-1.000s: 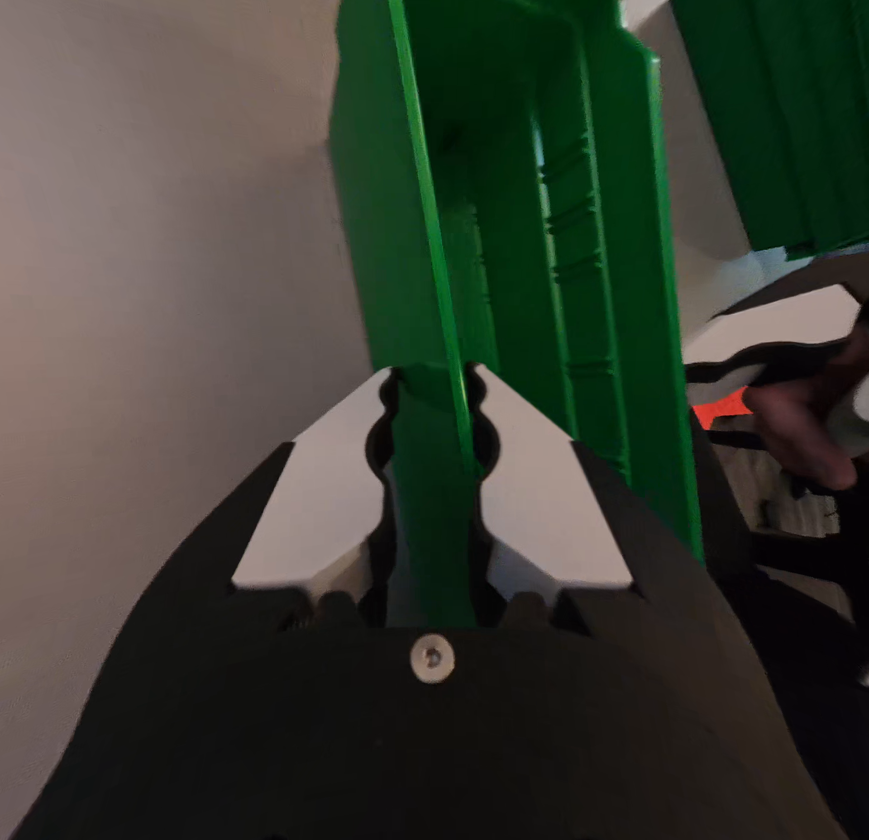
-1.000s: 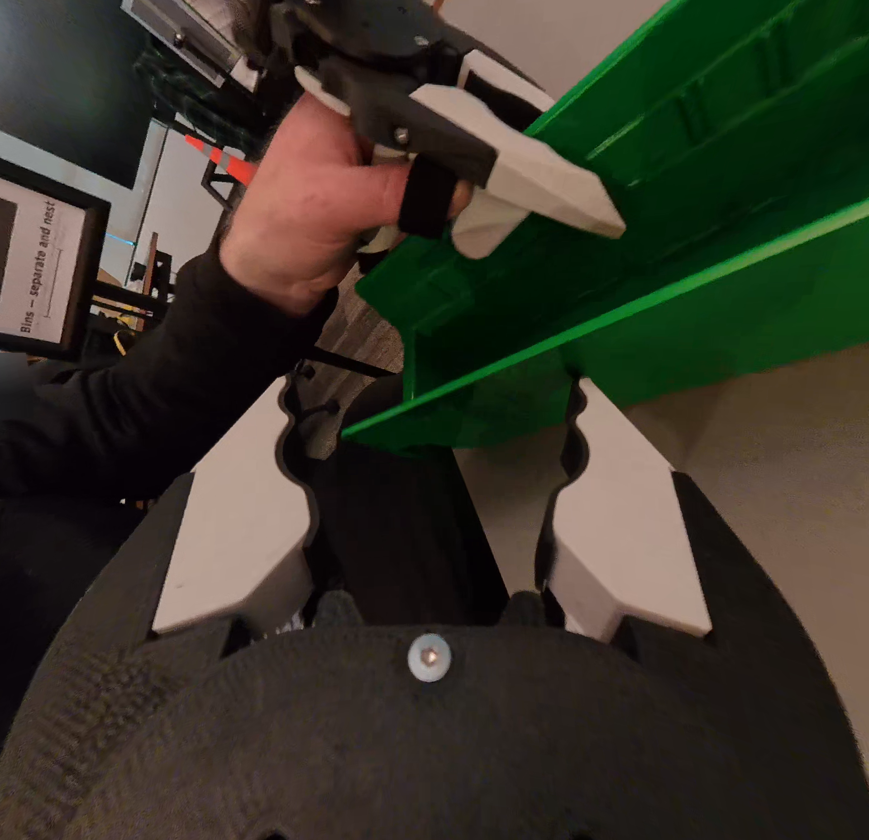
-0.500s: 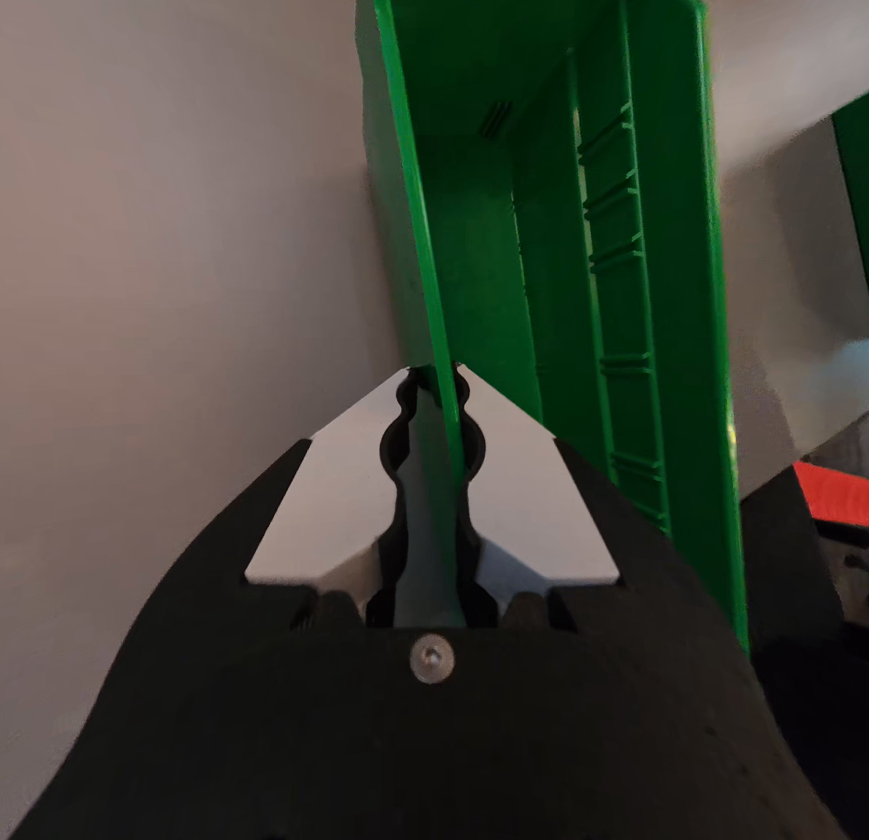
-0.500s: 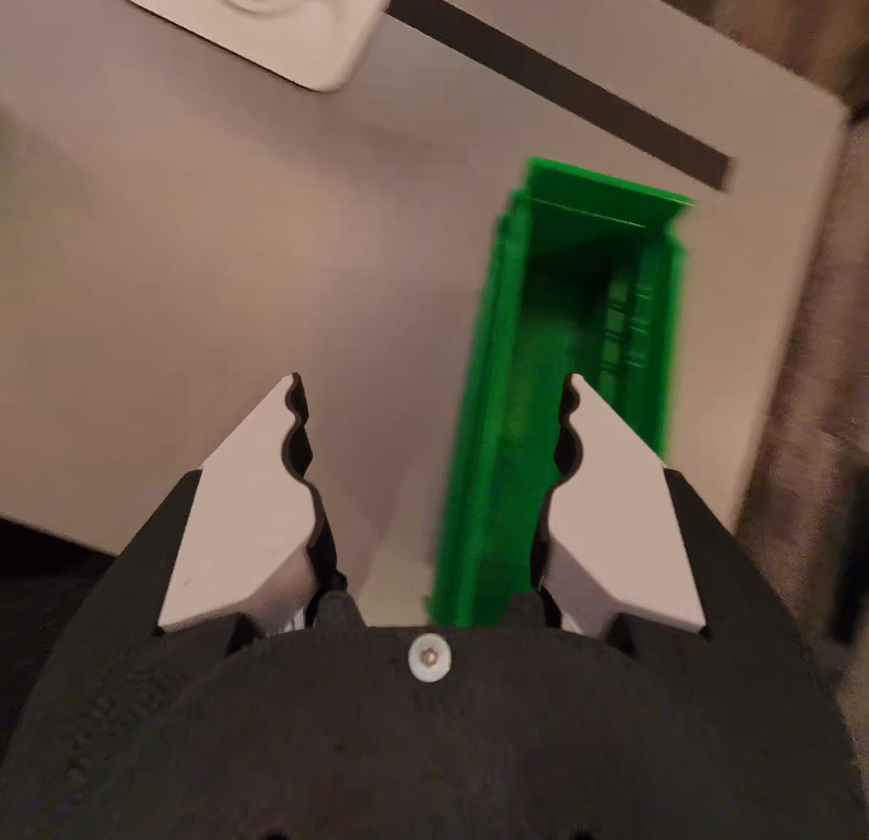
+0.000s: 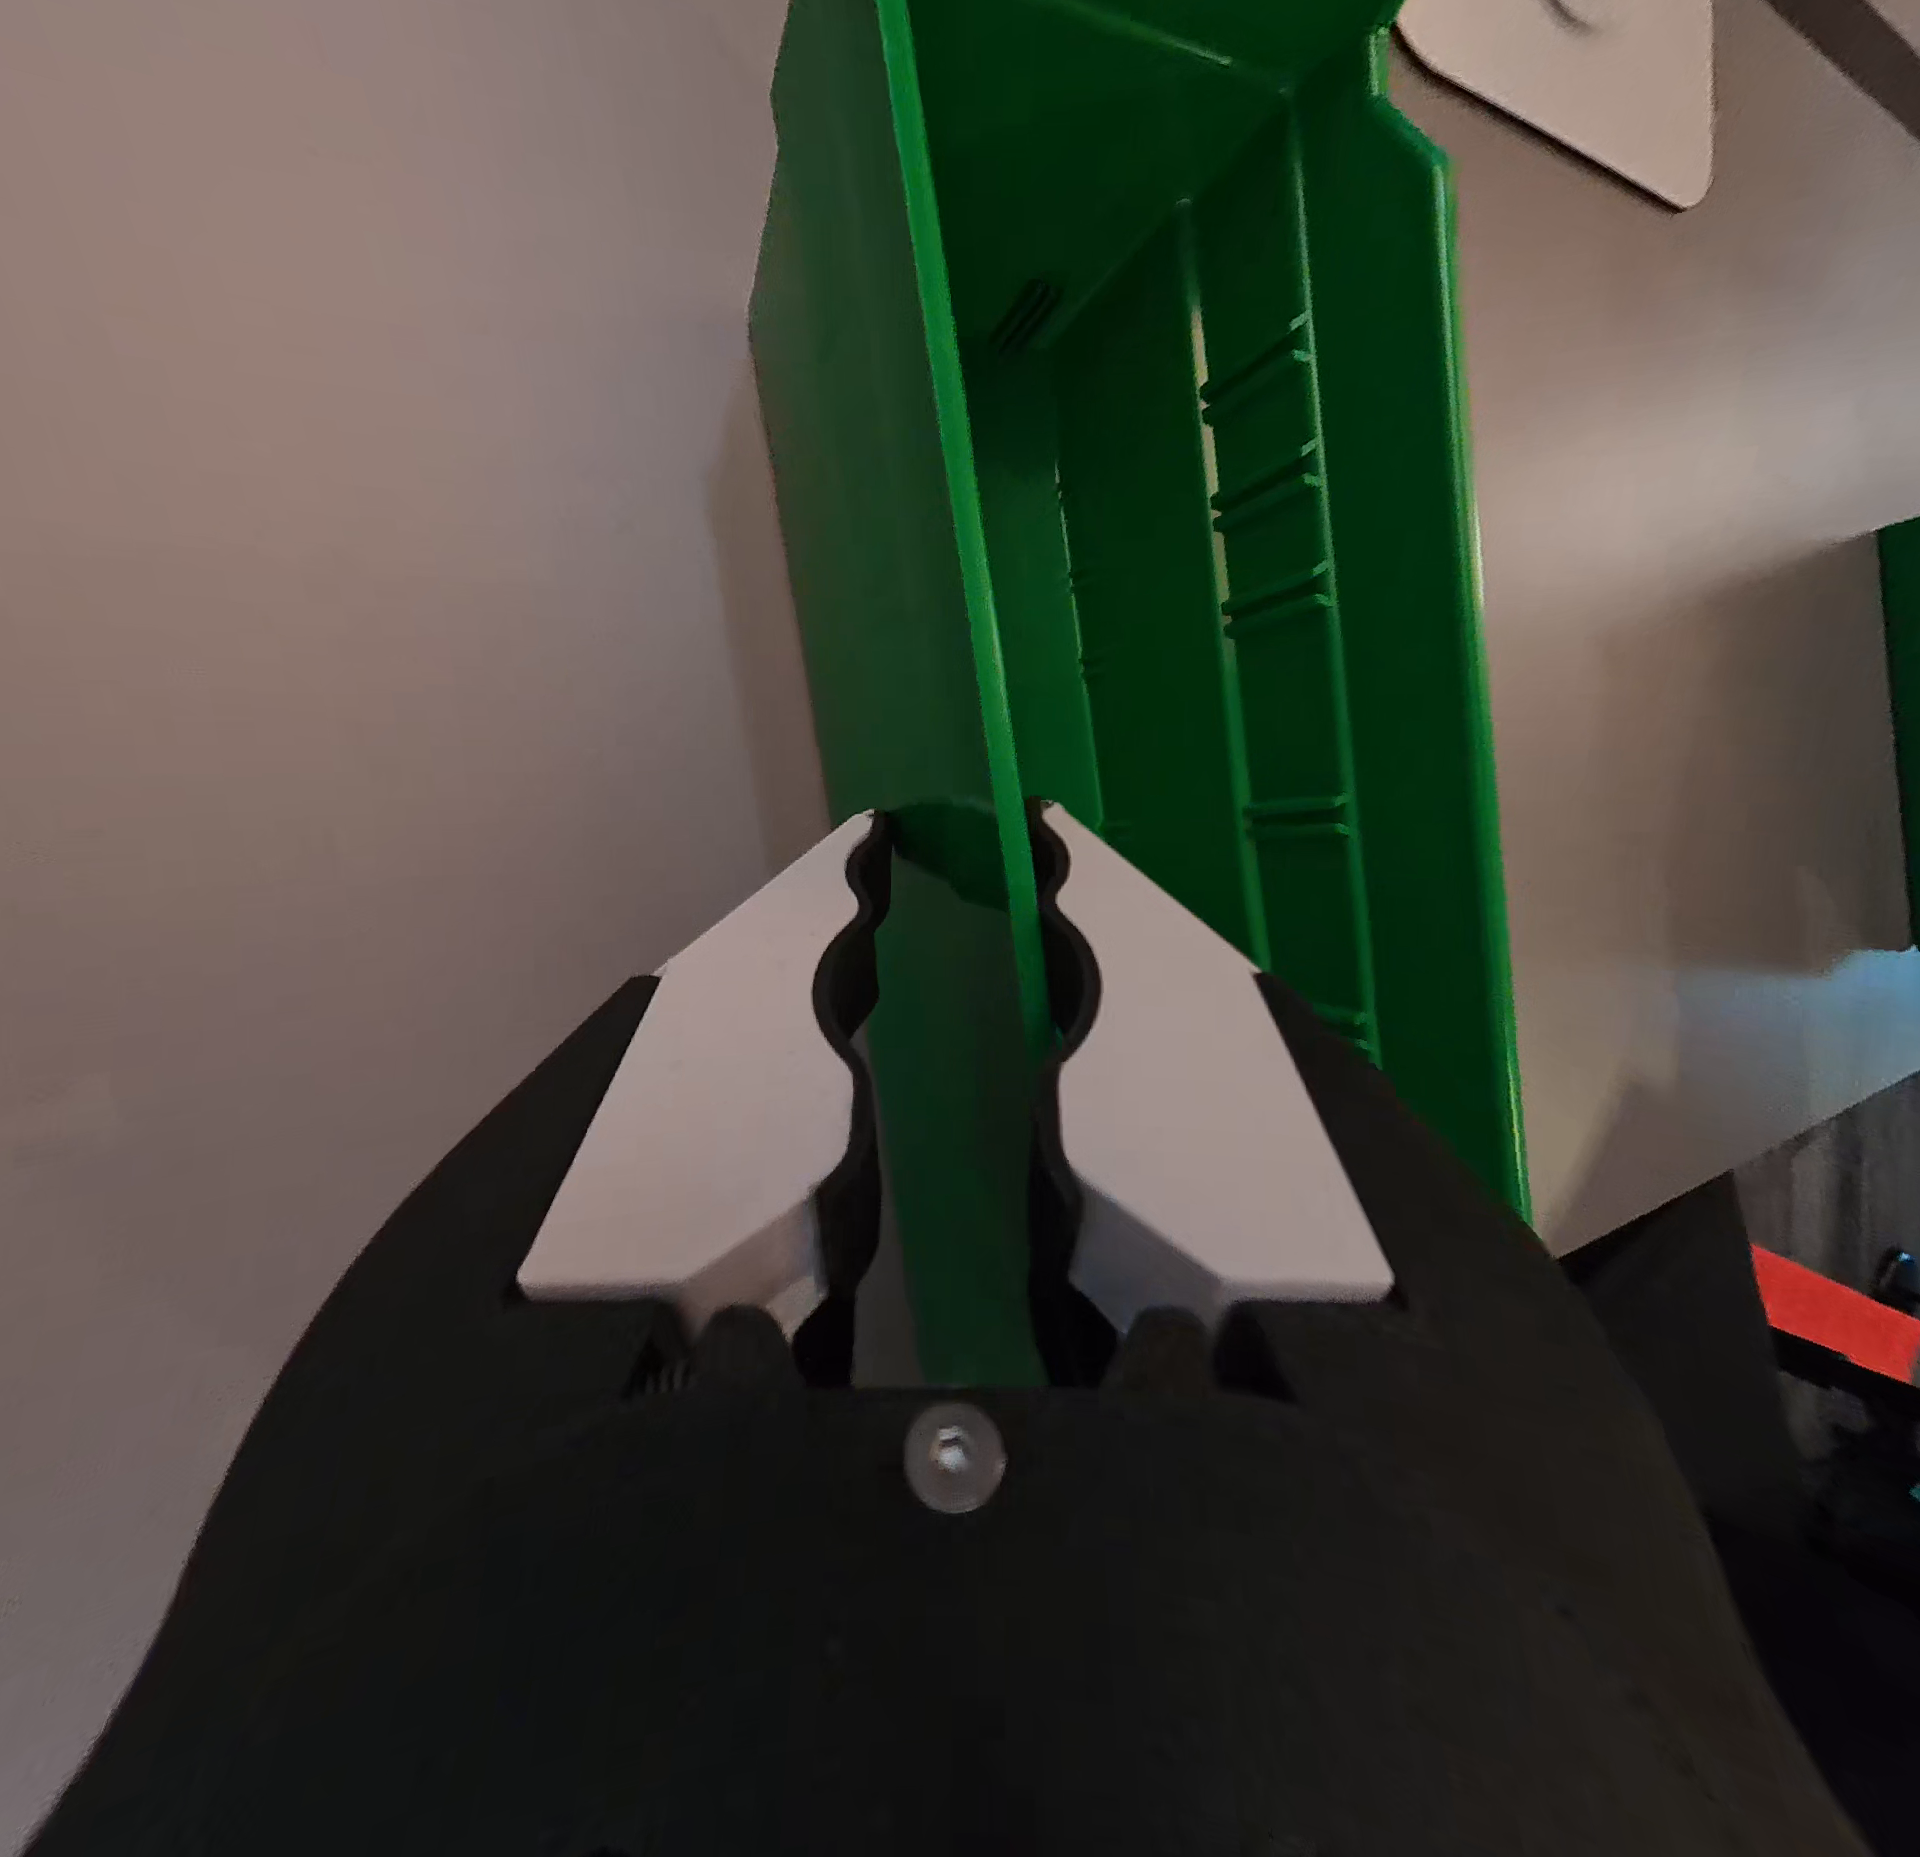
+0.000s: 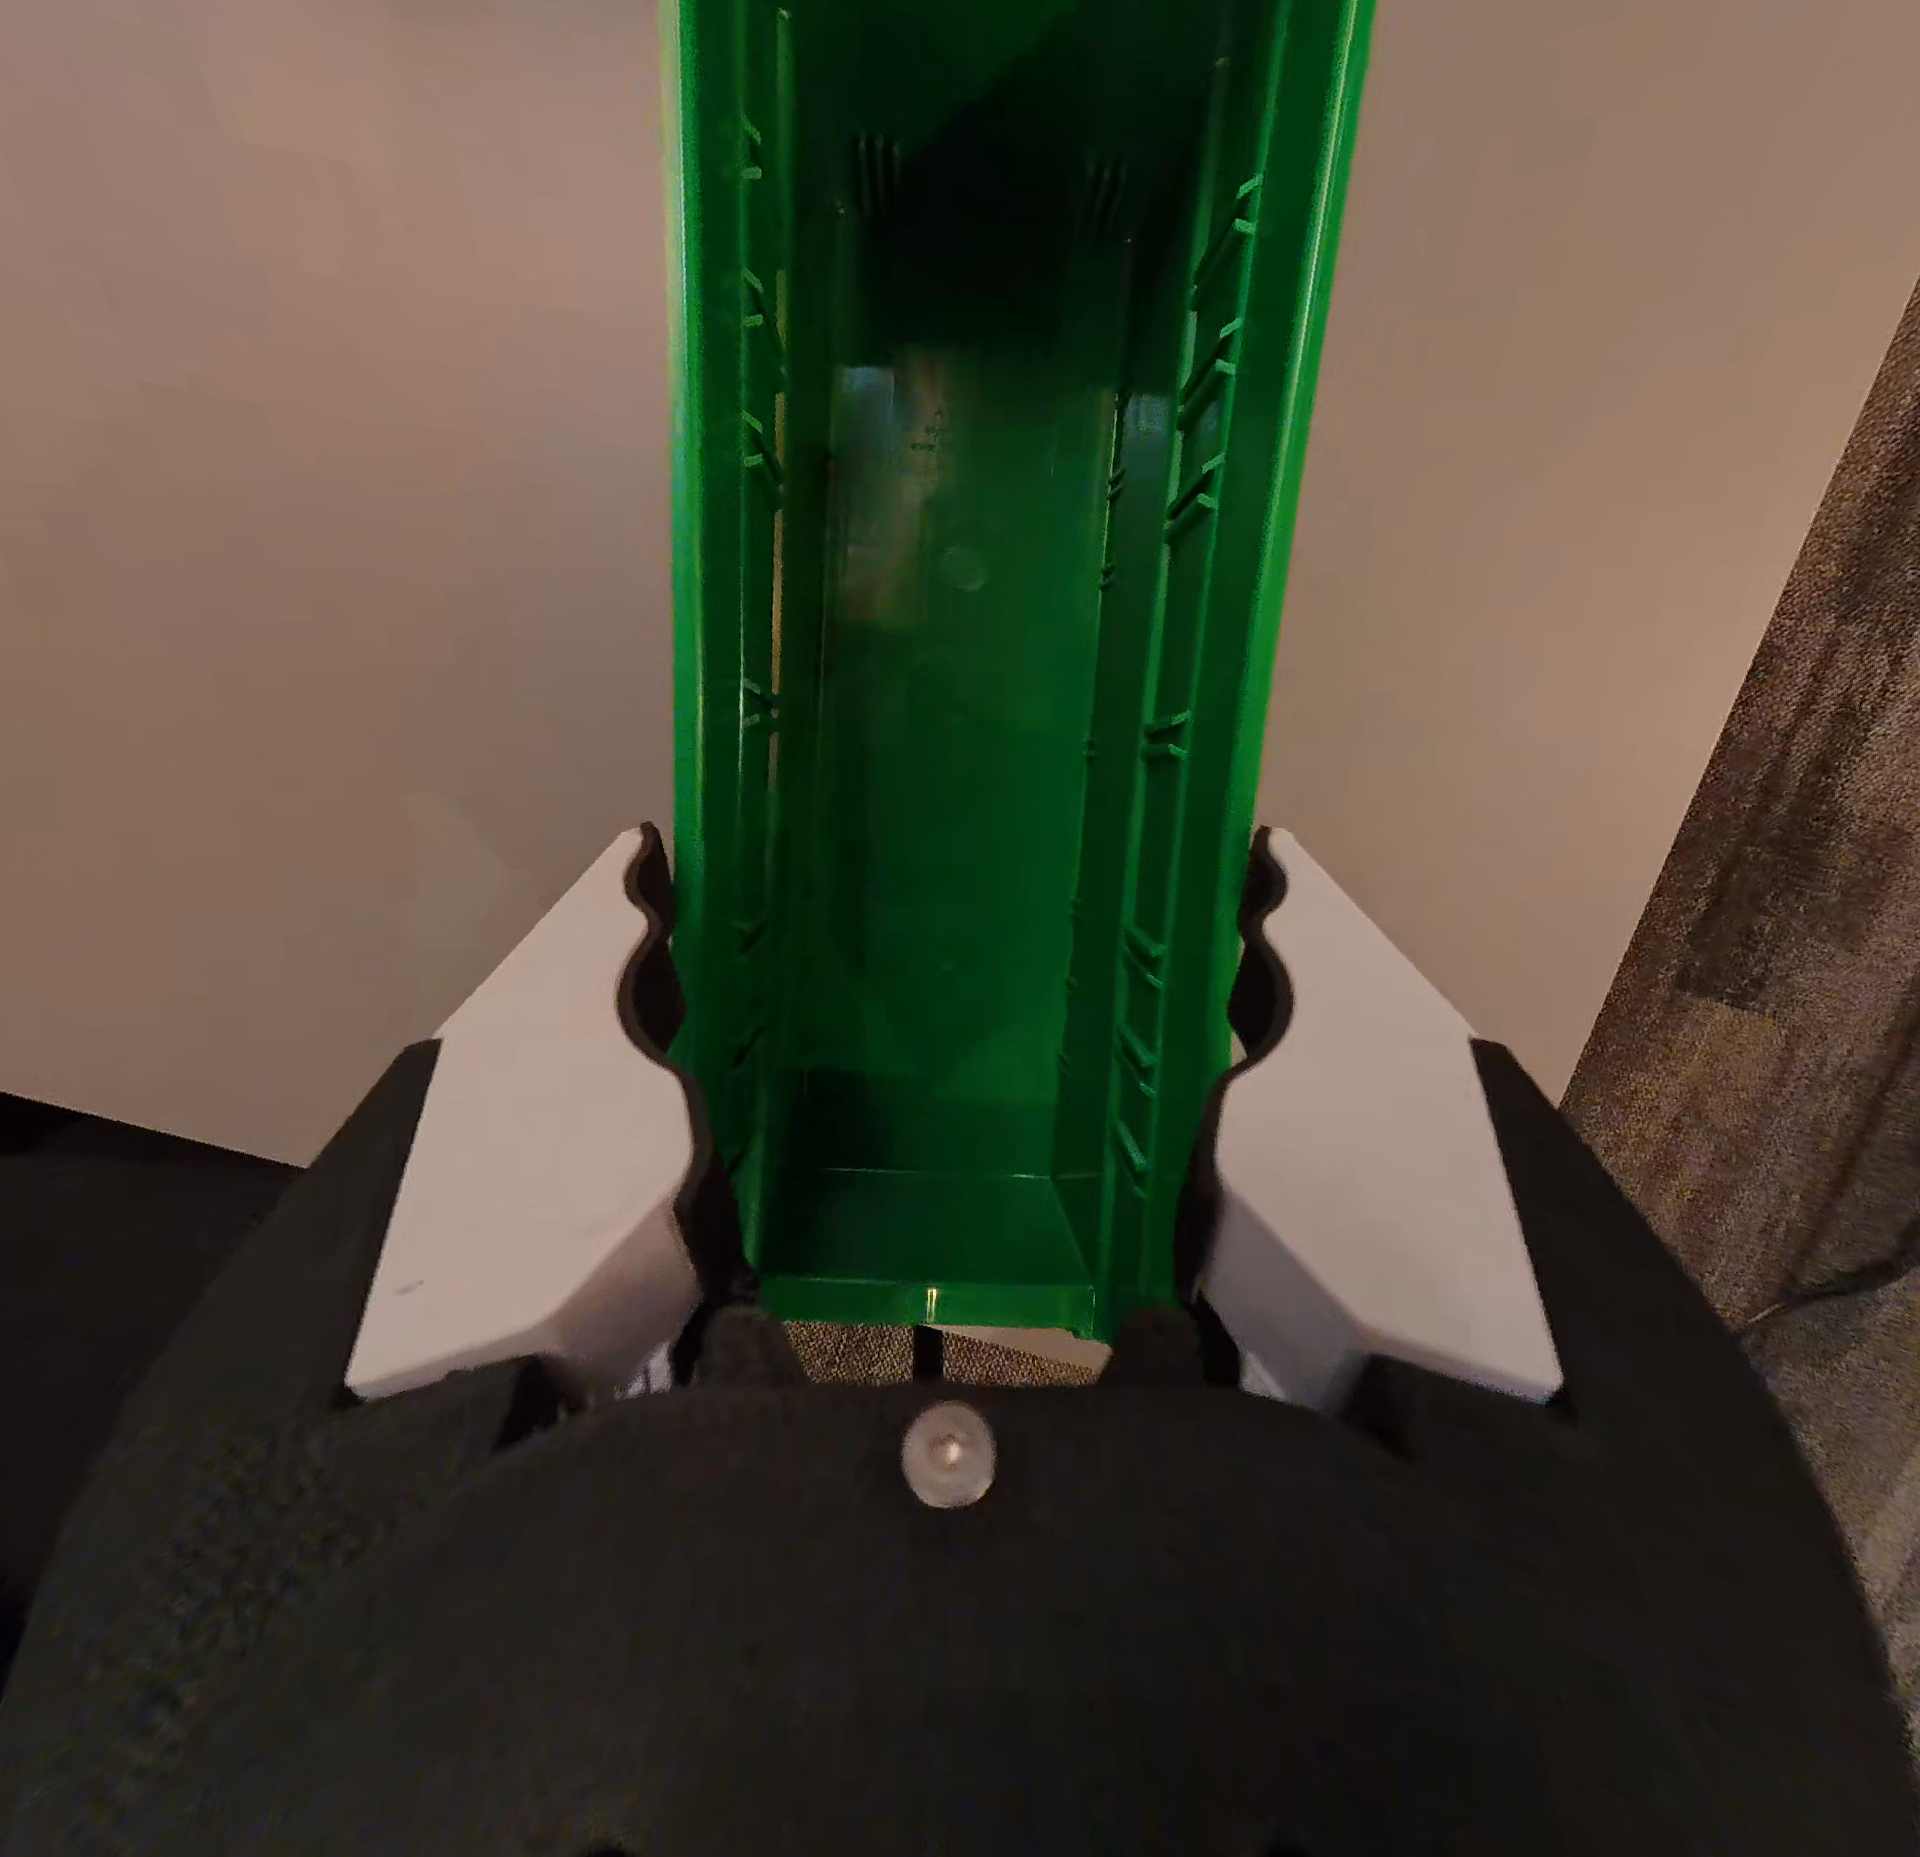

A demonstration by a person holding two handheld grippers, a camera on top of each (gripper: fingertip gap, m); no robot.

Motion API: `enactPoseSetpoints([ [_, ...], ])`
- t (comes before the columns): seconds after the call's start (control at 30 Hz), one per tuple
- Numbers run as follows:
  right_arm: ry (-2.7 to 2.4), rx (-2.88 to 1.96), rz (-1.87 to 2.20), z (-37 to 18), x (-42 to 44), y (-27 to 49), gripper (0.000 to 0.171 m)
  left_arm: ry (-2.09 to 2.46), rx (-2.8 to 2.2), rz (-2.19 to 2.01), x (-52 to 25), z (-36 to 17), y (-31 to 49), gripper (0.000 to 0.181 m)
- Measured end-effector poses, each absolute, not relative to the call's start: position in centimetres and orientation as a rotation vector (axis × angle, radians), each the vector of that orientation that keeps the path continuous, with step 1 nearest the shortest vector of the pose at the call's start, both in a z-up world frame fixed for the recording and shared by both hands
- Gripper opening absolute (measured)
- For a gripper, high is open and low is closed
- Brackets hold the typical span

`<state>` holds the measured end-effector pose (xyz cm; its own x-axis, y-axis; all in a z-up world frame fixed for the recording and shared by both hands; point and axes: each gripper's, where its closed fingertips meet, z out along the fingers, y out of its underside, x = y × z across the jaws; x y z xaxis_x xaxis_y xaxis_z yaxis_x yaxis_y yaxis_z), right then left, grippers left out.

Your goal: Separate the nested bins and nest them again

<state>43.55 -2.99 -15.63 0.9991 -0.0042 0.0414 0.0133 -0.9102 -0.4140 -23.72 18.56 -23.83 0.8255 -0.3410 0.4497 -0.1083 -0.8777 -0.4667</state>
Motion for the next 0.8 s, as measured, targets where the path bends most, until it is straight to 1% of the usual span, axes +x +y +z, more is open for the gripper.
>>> enactPoseSetpoints([
  [0.03,-0.01,-2.717,-0.058,-15.6,43.6,-3.0,0.105,0.335,-2.566,-0.765,-23.7,-23.6,18.6,0.026],
  [0.17,-0.016,-2.707,-0.058,-15.4,43.6,-2.9,0.099,0.338,-2.534,-0.764,-24.1,-22.8,19.1,0.035],
  [0.23,-0.012,-2.695,-0.056,-15.1,43.7,-2.9,0.097,0.328,-2.514,-0.751,-24.5,-22.4,19.4,0.036],
  [0.6,0.02,-2.589,-0.039,-12.2,44.3,-2.3,0.092,0.321,-2.446,-0.741,-24.9,-20.5,19.9,0.037],
  [0.8,0.024,-2.521,-0.052,-10.0,44.4,-2.2,0.094,0.344,-2.439,-0.738,-24.4,-20.2,19.8,0.037],
])
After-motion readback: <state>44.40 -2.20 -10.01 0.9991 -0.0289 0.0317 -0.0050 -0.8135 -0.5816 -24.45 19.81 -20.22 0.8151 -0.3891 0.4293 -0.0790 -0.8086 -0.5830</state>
